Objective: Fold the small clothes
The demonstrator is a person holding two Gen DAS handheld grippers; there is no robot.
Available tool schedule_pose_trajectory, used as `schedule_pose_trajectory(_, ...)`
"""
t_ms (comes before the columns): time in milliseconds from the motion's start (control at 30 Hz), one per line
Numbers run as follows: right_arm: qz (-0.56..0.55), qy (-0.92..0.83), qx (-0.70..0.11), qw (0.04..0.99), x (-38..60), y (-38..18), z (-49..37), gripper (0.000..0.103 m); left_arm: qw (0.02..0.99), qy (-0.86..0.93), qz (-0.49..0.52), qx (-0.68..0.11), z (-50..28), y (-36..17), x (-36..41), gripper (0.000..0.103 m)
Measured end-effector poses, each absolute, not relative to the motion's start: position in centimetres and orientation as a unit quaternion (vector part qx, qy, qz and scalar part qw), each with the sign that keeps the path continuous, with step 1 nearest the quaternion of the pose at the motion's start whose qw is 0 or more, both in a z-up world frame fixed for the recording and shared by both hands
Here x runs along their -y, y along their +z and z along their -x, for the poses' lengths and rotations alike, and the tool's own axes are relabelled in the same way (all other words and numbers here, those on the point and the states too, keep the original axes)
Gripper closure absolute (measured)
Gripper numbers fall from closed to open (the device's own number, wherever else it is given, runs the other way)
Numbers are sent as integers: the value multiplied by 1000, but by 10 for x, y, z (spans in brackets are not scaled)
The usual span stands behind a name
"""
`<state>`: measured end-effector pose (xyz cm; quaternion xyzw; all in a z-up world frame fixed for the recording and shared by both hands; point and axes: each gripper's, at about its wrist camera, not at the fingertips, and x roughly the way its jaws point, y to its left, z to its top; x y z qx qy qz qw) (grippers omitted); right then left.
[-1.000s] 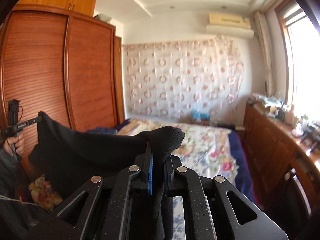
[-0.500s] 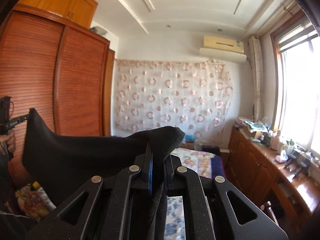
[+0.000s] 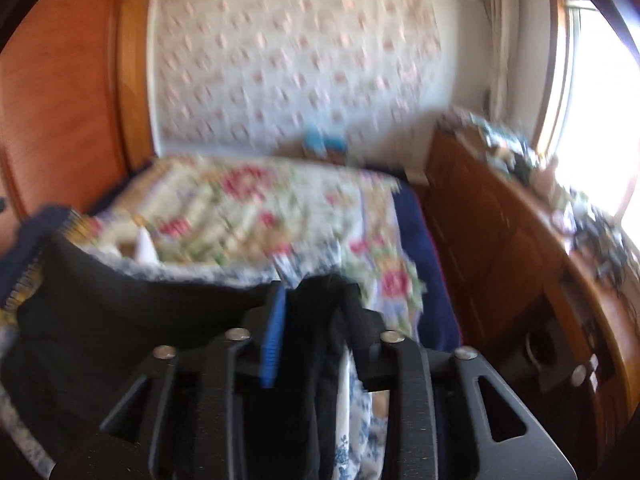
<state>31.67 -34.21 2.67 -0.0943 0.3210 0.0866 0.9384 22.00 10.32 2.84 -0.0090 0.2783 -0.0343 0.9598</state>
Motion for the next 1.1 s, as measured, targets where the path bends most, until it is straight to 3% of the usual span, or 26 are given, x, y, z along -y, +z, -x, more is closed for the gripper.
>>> schedule_pose_trajectory(167, 92, 99, -338, 931, 343, -13, -301, 63, 953, -63, 9, -296, -190, 9, -88, 46)
schedule_pose_trajectory(467, 65, 139, -356, 922, 344, -45, -235, 63, 944, -95, 9, -316, -148, -16, -66, 45)
schedule_pose_trajectory(800, 18, 134, -410, 902, 364, -100, -206, 63, 911, -111, -9, -397, -144, -87, -36, 45)
schedule_pose_trajectory(900, 5, 132, -425, 896, 368, -108, -206, 50, 901, -111, -20, -418, -147, -99, -29, 45)
schedule_pose_trajectory(1100, 11, 112, -431, 895, 364, -109, -211, 50, 896, -104, -28, -430, -149, -108, -21, 45)
